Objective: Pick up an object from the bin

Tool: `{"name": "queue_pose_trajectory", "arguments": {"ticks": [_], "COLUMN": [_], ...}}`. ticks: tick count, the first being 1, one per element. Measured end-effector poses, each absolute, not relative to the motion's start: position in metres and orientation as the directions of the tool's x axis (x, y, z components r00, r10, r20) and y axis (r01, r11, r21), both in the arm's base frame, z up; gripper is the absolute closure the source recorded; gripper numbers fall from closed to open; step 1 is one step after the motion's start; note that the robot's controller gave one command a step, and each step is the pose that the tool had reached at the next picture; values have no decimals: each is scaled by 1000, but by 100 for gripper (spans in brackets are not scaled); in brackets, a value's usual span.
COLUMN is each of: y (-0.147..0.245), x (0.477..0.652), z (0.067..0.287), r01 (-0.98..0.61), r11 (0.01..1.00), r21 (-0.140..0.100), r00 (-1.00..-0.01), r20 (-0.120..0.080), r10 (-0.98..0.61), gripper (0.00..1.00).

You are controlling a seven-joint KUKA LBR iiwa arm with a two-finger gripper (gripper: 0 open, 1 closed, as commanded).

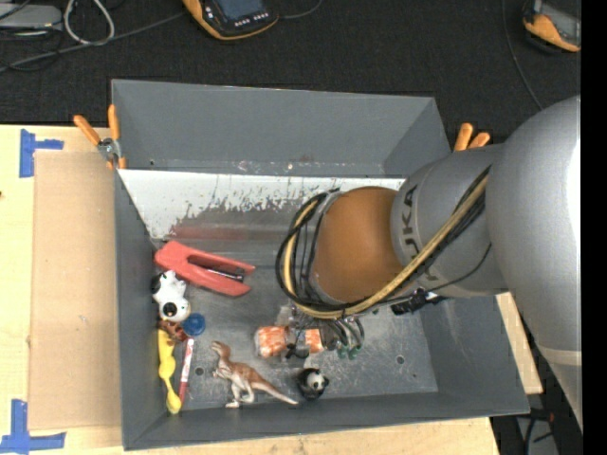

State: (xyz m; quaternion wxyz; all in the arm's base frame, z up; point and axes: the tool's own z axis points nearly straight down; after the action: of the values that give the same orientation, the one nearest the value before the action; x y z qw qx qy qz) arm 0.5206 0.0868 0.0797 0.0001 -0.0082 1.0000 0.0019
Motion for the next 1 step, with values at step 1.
{"name": "queue_pose_trajectory", "arguments": {"ticks": [1], "y": [86], "x": [519], "z": [102], "r01": [-16], "r11": [1000], "r21": [3], "r00": [-1000], "r20": [6], "r10": [-16], "gripper": [100]}}
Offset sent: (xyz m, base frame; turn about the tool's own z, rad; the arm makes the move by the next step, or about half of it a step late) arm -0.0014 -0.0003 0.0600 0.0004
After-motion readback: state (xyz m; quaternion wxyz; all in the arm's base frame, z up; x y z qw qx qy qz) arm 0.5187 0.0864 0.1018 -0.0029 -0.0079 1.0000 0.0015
